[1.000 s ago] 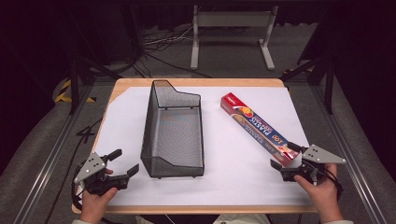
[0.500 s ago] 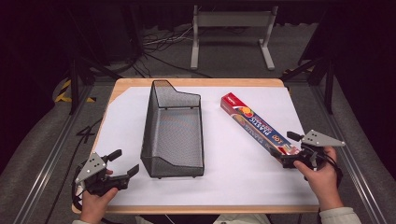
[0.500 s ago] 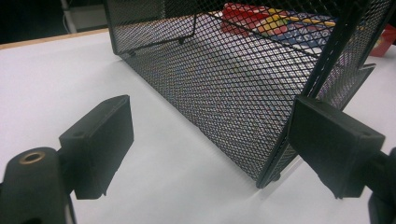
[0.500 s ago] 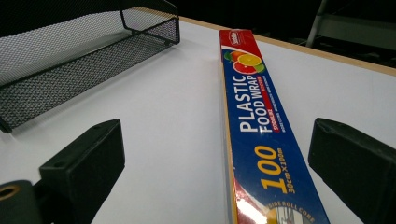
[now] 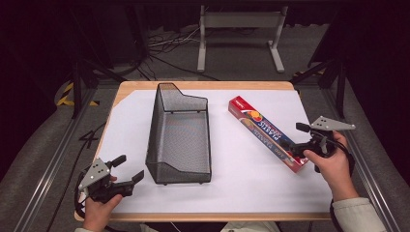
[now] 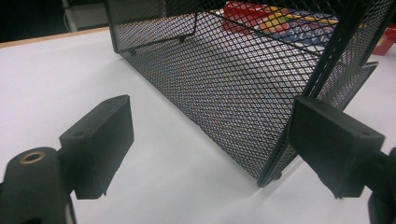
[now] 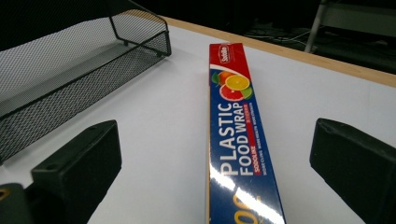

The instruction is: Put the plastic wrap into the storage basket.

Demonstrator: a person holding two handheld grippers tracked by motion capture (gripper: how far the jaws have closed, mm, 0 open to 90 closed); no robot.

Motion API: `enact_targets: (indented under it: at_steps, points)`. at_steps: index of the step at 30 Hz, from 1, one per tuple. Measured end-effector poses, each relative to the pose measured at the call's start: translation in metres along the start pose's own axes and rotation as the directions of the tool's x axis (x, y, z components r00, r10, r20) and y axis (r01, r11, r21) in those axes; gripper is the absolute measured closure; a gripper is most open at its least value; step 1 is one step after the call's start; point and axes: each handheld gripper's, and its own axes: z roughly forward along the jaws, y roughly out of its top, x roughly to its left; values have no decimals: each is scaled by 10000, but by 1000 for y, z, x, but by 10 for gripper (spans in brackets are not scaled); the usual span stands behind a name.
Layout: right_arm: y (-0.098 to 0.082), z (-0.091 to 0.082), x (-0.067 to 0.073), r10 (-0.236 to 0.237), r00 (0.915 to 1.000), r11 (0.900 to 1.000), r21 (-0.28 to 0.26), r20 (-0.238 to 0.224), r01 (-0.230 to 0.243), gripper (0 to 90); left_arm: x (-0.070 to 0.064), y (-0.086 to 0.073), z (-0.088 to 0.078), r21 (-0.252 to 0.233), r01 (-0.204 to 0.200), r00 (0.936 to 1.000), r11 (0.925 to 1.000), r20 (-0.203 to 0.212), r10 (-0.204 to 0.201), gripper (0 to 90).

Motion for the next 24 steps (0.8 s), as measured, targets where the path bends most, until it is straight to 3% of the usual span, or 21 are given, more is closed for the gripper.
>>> enact_targets:
  at_steps: [4, 11, 15, 24]
  points:
    - [7, 6, -1, -292, 9993, 9989, 370, -213, 300, 25, 0, 0, 0, 2, -13, 10000, 10000, -9, 13, 154]
    - [15, 23, -7, -294, 9994, 9960, 834, -170, 307, 30, 1, 0, -1, 4, -16, 10000, 10000, -37, 16, 153]
    - [22, 39, -12, -517, 9986, 9871, 1516, -60, 520, 39, 1, 0, -1, 16, 10, 10000, 10000, -41, -10, 153]
    - [29, 63, -17, -753, 9971, 9745, 2129, 146, 705, 36, 2, -1, -2, -23, 13, 10000, 10000, -75, -13, 153]
